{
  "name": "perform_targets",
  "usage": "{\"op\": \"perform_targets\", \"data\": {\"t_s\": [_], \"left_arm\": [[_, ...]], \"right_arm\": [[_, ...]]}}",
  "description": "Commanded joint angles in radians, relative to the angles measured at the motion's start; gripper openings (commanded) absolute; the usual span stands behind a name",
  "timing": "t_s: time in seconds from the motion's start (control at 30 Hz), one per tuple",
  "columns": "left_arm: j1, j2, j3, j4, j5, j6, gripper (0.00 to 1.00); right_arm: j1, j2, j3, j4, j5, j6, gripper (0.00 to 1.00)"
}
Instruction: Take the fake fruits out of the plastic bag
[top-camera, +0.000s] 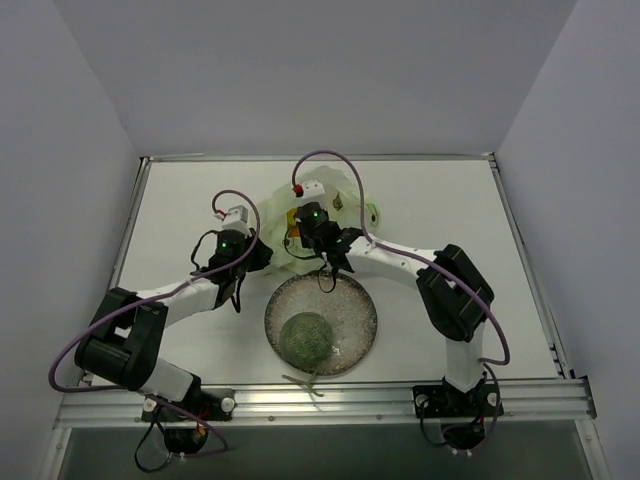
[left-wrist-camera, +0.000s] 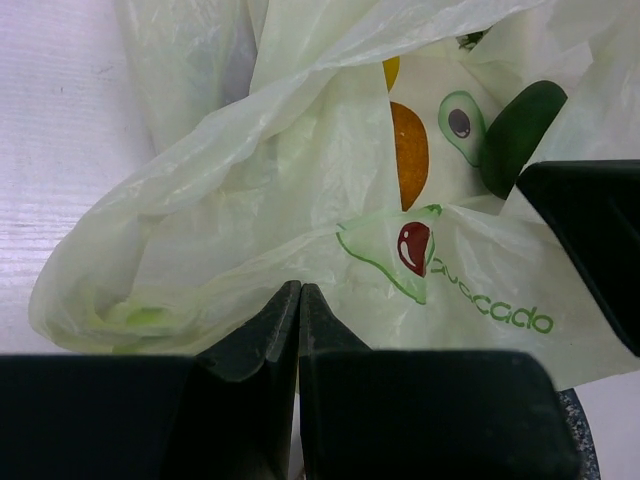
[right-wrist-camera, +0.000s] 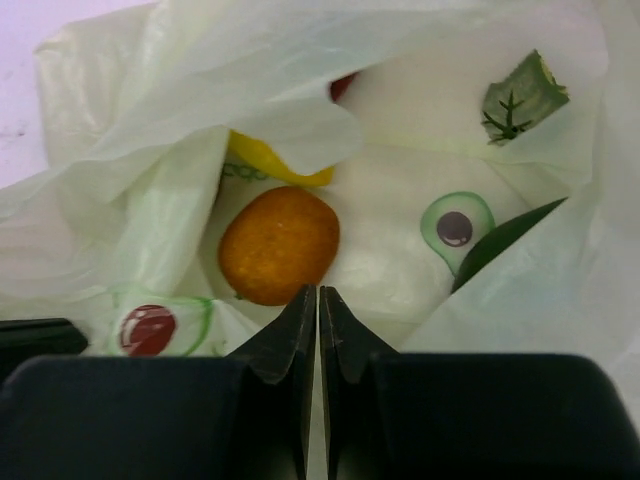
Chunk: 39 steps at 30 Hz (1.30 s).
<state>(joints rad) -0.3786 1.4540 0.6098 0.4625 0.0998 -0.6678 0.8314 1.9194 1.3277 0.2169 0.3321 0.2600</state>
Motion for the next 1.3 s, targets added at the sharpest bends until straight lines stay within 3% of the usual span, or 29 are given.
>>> {"op": "perform_targets", "data": {"t_s": [0.0,0.17,0.37,0.47,0.5,0.63,0.7,0.8,0.93,0.97,1.03,1.07,1.23,1.27], "left_arm": [[-0.005,0.017,0.042,-0.004,-0.014,-0.012,0.02],[-0.011,0.055,0.057,0.001,-0.017,-0.009,0.02],[-0.02,0.016,0.027,0.088,0.02,0.007,0.04],[-0.031,0.006,0.019,0.149,0.082,0.011,0.33],[-0.036,0.005,0.019,0.163,0.096,0.014,0.52],[-0.066,0.022,0.041,0.147,0.087,0.063,0.74],[-0.071,0.054,0.074,0.105,0.074,0.073,0.77],[-0.069,0.092,0.11,0.038,0.02,0.073,0.66],[-0.062,0.1,0.114,0.002,-0.044,0.066,0.28],[-0.063,0.098,0.113,0.004,-0.048,0.068,0.19],[-0.063,0.1,0.111,0.002,-0.052,0.065,0.12],[-0.063,0.1,0.111,0.001,-0.054,0.063,0.05],[-0.065,0.098,0.091,0.015,-0.034,0.034,0.02],[-0.065,0.094,0.088,0.021,-0.031,0.031,0.02]], "right_arm": [[-0.014,-0.031,-0.08,0.106,-0.03,-0.001,0.01],[-0.012,-0.08,-0.301,0.283,-0.156,0.031,0.0],[-0.021,-0.148,-0.413,0.352,-0.136,0.053,0.0],[-0.021,-0.152,-0.429,0.358,-0.14,0.051,0.0],[-0.021,-0.151,-0.432,0.369,-0.143,0.051,0.0],[-0.021,-0.137,-0.427,0.384,-0.149,0.059,0.0],[-0.021,-0.134,-0.424,0.389,-0.157,0.062,0.0],[-0.023,-0.146,-0.42,0.383,-0.156,0.064,0.0],[-0.028,-0.19,-0.4,0.345,-0.098,0.097,0.02],[-0.029,-0.197,-0.381,0.331,-0.067,0.107,0.06],[-0.029,-0.194,-0.355,0.317,-0.048,0.136,0.12],[-0.029,-0.185,-0.34,0.299,-0.041,0.146,0.21],[-0.026,-0.105,-0.252,0.272,0.054,0.238,0.38],[-0.025,-0.096,-0.249,0.301,0.059,0.257,0.45]]}}
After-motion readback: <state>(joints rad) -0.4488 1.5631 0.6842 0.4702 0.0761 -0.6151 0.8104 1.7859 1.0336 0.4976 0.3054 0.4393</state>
